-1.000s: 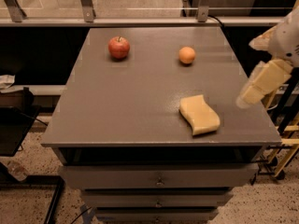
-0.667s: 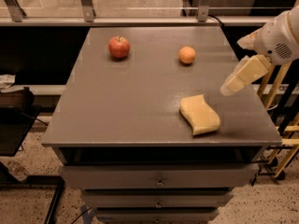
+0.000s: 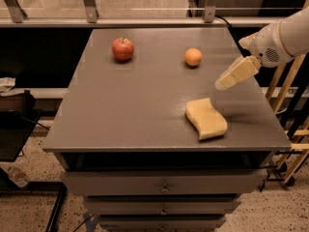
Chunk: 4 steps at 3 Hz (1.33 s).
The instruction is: Move orange near sponge
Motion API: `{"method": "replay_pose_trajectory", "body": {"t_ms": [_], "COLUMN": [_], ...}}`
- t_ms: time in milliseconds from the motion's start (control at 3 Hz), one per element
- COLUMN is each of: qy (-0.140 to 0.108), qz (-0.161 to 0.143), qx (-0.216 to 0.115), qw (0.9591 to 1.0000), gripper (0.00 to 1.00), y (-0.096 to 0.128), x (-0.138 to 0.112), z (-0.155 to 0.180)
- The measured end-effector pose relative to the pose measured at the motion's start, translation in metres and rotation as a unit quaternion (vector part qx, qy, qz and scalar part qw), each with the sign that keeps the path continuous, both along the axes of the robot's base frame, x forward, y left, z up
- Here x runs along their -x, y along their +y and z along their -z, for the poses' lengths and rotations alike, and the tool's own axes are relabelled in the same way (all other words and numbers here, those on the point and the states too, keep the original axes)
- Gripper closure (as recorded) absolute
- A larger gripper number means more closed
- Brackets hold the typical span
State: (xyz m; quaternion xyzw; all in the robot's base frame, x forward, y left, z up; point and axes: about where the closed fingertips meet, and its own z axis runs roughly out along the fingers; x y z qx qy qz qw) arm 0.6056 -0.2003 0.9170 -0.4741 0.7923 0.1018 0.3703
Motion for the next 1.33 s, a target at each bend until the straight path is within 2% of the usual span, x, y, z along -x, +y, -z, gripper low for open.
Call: {"method": "replay_pose_trajectory", "body": {"t_ms": [333, 667, 1000, 1333], "qy": [-0.010, -0.030, -0.051, -0.064], "qz": [0.006, 0.006, 0.017, 0.042], "qx": [-0.013, -0.036, -0.042, -0.028], "qw": [0.9998, 0.9989, 0.9977, 0.9967], "gripper": [0.00, 0.00, 0.00, 0.00], "y": [0.002, 0.004, 0.005, 0.008], "x": [-0.011, -0.043, -0.081, -0.108], "z": [0.006, 0.017, 0.028, 0.038]}}
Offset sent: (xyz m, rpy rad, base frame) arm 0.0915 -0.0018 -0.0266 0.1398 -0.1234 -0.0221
